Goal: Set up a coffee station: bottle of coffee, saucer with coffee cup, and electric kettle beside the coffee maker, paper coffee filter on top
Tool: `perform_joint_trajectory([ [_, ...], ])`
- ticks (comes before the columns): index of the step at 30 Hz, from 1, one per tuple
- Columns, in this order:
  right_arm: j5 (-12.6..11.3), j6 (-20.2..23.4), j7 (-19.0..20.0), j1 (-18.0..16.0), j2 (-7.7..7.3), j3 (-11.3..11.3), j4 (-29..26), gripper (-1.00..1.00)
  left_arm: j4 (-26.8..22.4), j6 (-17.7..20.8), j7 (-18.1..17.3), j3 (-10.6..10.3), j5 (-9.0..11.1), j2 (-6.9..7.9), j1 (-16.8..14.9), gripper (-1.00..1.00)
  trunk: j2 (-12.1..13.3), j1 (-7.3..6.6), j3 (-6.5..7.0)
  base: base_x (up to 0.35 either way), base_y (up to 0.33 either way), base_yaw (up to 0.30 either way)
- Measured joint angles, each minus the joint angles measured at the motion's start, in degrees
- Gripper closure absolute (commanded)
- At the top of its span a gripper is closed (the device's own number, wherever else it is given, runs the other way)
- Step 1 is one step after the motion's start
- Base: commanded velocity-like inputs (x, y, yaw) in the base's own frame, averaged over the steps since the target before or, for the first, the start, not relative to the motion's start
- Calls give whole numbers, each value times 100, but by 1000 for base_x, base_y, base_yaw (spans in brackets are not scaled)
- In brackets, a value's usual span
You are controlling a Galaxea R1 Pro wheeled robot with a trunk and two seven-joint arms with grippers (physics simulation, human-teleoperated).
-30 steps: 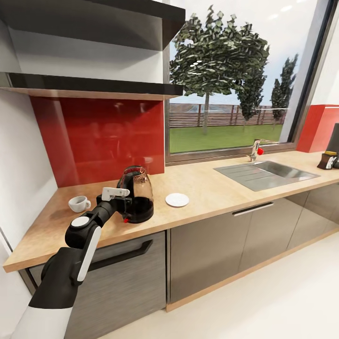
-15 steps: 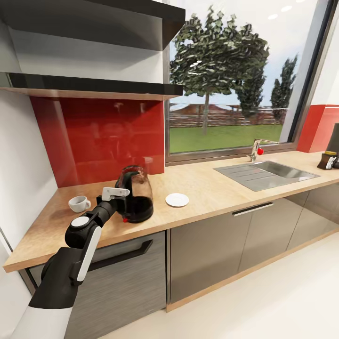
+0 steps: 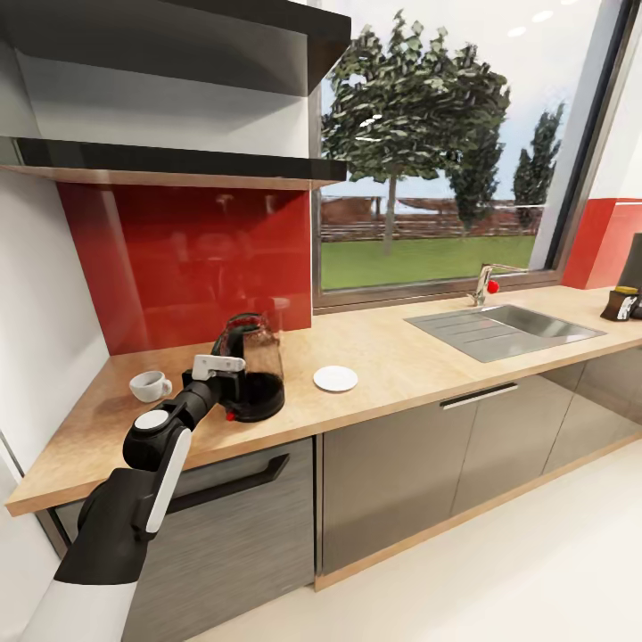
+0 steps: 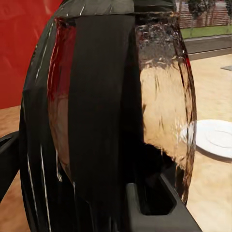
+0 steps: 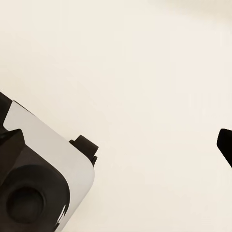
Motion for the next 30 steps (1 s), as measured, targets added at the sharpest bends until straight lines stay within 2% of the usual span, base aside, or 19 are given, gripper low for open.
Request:
perform_joint_trajectory([
  [3,0,0,0,0,0,0,-1,-100,0,-2,0,0,-1,0,0,100,0,0,0,0,0,0],
  [30,0,0,0,0,-4,-1,-5,-100,-5,6,9,0,-4,0,0,100,1082,-593,485,0,0,0],
])
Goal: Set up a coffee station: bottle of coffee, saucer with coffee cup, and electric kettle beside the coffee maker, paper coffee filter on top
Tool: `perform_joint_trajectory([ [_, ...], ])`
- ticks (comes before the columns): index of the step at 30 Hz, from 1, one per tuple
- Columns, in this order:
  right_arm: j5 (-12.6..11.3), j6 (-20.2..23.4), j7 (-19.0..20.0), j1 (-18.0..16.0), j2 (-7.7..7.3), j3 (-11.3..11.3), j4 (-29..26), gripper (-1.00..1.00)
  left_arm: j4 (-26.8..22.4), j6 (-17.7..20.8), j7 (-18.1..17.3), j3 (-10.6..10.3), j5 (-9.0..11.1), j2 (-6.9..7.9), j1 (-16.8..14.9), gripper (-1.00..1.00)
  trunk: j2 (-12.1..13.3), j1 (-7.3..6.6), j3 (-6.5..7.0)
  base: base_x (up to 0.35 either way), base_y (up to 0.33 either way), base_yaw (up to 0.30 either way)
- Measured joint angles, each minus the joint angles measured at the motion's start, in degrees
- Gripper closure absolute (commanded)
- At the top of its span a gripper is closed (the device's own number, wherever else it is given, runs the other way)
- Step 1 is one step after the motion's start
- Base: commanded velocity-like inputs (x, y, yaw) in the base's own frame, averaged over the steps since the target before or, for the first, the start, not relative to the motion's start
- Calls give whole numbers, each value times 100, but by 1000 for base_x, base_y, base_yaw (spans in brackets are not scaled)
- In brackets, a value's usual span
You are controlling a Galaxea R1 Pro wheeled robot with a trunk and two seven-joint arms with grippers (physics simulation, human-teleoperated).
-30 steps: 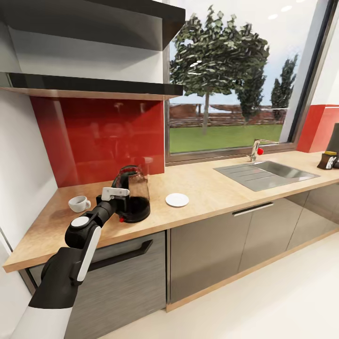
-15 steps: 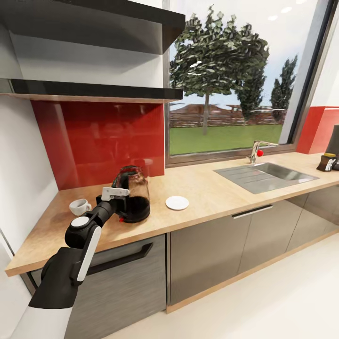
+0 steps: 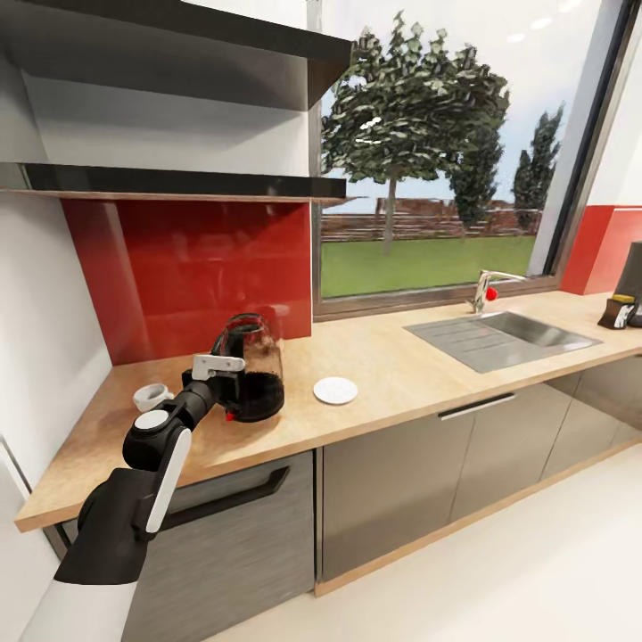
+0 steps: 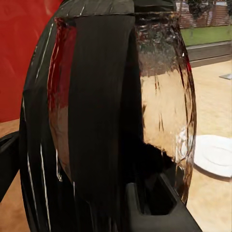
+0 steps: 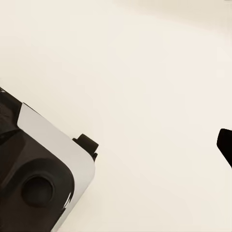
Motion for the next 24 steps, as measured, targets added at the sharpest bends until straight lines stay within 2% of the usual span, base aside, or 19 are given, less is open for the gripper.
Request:
perform_joint_trajectory([
  [4,0,0,0,0,-3,0,-3,-100,-8,0,0,0,1,0,0,100,161,-88,72,0,0,0],
  [18,-8,7,8,0,-13,1,-11,-100,-17,-7,-5,-6,8,-8,0,100,162,-89,72,10,-4,0],
  [19,-9,9,9,0,-13,0,-10,-100,-21,-9,0,-7,-6,-58,0,100,162,-90,72,116,-41,-29],
  [24,-10,9,10,1,-13,1,-9,-100,-27,-16,10,-17,10,-100,0,100,162,-89,72,26,-9,-221],
])
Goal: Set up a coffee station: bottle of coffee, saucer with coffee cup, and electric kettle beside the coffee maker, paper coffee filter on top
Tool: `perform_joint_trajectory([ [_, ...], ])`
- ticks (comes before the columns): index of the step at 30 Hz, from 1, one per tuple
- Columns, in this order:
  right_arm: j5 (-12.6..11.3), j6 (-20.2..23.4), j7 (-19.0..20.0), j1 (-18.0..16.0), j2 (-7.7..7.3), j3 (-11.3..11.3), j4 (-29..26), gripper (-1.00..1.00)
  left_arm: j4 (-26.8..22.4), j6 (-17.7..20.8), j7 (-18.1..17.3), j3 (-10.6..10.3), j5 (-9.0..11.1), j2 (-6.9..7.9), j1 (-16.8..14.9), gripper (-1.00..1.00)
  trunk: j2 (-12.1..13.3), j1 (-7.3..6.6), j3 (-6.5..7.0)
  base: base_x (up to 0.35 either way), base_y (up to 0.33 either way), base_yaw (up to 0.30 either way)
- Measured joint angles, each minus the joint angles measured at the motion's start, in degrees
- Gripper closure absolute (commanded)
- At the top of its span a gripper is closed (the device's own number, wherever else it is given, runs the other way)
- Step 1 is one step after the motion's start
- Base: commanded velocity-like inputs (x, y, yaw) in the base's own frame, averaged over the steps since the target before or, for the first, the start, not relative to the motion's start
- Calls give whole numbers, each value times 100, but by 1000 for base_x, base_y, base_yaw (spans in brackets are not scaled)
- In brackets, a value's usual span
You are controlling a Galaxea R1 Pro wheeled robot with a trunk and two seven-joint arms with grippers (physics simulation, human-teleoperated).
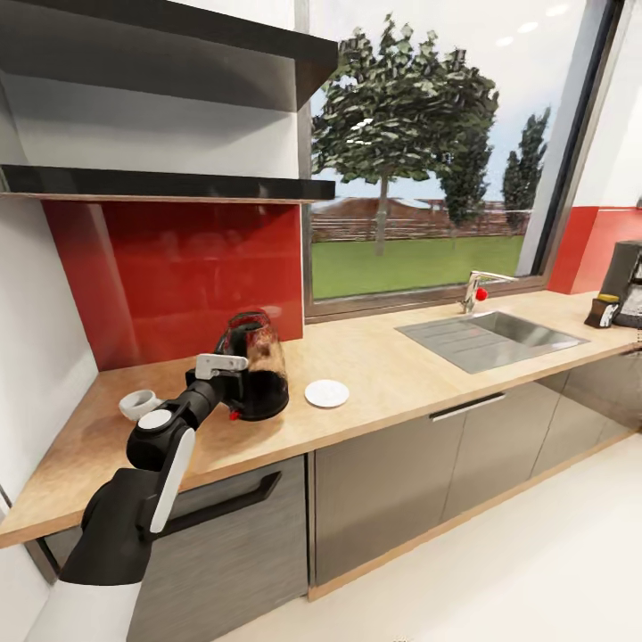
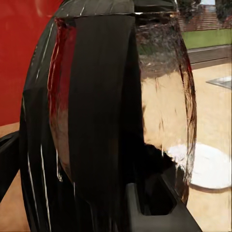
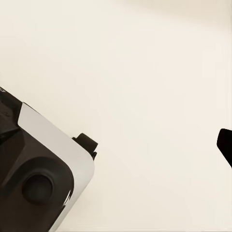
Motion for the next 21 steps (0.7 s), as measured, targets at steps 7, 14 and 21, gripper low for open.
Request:
perform_joint_trajectory([
  [7,0,0,-1,0,0,0,-3,-100,-1,-4,5,-1,8,-89,0,100,0,0,0,3,-1,-276],
  [14,0,0,-1,0,0,0,-3,-100,-9,-4,0,0,-4,-176,0,100,0,0,0,0,0,-282],
  [21,0,0,-1,0,0,0,0,-100,-31,-7,-8,-2,22,-402,0,100,-1,-2,0,129,-16,-216],
])
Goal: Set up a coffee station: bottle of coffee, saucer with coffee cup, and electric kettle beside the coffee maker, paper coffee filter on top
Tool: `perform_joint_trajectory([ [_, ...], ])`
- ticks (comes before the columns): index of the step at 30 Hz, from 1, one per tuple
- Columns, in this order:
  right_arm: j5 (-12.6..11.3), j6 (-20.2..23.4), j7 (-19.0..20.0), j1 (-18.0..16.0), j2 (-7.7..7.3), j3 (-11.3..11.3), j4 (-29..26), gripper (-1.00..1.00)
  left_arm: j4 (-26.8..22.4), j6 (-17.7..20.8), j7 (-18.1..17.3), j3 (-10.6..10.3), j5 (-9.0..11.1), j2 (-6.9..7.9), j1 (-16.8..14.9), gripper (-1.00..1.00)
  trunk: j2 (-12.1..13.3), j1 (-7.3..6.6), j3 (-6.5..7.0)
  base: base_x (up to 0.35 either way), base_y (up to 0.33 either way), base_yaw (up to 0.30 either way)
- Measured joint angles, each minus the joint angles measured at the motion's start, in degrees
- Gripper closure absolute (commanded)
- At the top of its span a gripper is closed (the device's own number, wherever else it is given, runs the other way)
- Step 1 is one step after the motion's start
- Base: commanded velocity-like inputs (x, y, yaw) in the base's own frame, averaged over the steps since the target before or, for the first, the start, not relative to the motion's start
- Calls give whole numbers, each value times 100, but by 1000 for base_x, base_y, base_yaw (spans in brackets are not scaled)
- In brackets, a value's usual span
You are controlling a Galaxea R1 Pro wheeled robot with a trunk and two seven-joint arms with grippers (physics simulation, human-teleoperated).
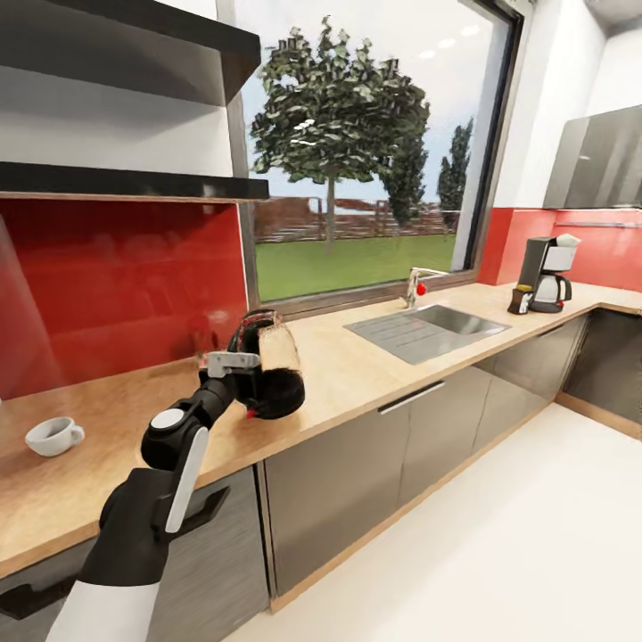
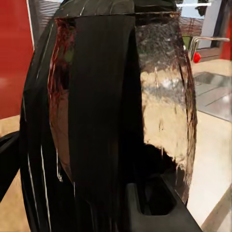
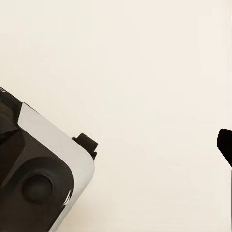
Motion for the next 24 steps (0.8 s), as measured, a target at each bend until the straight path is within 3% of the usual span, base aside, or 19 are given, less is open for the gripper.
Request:
perform_joint_trajectory([
  [6,1,0,-1,-1,0,0,-4,-100,3,-5,-1,2,-32,-153,0,100,0,1,0,199,-71,-54],
  [24,0,0,0,0,0,0,1,-100,13,-5,4,2,-35,-161,-1,100,0,2,0,16,-8,-251],
])
